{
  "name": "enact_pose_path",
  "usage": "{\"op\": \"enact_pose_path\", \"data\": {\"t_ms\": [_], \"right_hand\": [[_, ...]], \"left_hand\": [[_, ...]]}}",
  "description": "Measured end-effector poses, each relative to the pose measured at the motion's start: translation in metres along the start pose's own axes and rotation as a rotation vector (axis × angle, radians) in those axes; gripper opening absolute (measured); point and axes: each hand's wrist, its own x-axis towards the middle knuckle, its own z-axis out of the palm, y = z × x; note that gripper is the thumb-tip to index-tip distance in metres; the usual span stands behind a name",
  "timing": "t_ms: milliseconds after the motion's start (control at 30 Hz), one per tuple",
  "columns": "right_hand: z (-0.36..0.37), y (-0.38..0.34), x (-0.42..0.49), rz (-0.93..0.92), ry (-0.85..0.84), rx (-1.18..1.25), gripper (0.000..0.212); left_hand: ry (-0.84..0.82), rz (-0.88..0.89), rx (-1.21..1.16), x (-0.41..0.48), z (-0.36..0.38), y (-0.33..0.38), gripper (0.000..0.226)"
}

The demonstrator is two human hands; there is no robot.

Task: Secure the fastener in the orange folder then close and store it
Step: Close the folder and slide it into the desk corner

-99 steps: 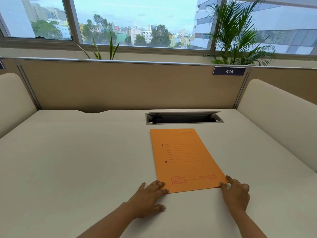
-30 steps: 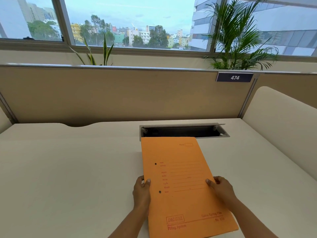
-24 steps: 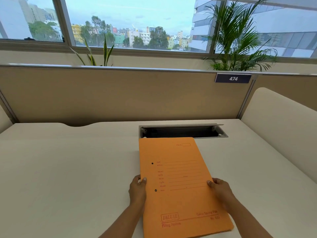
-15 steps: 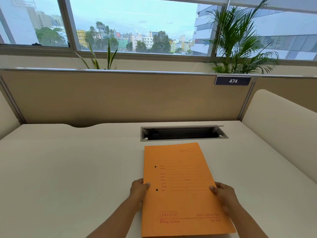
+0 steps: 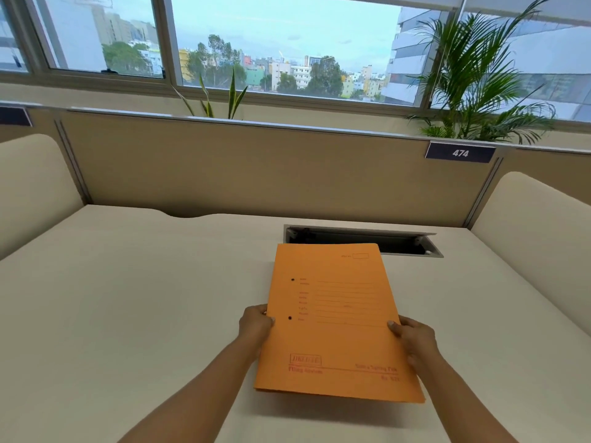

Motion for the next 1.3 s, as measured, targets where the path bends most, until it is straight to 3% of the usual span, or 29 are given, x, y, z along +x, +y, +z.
{"op": "enact_pose_path", "data": {"t_ms": [233,367,800,967,1300], "right_hand": [[0.066,-0.024,-0.033,0.012,-0.108,0.071,0.04],[0.128,-0.035,-0.058,0.012,-0.155,0.114,0.042],[0.354,-0.046,-0.133,0.028,-0.264,0.159,0.036],[0.432,-0.049,-0.151,0.031,-0.268,0.119,0.03],[0.547,-0.047,-0.182,0.001,-0.208,-0.005,0.028]], "left_hand": [[0.133,0.087,0.083,-0.011,-0.062,0.021,0.03],[0.207,0.14,0.211,-0.01,-0.117,0.026,0.045],[0.338,0.124,0.437,0.067,-0.325,-0.016,0.065],[0.395,0.128,0.65,0.093,-0.379,-0.032,0.062],[0.273,0.099,0.862,0.127,-0.446,-0.063,0.072]]}}
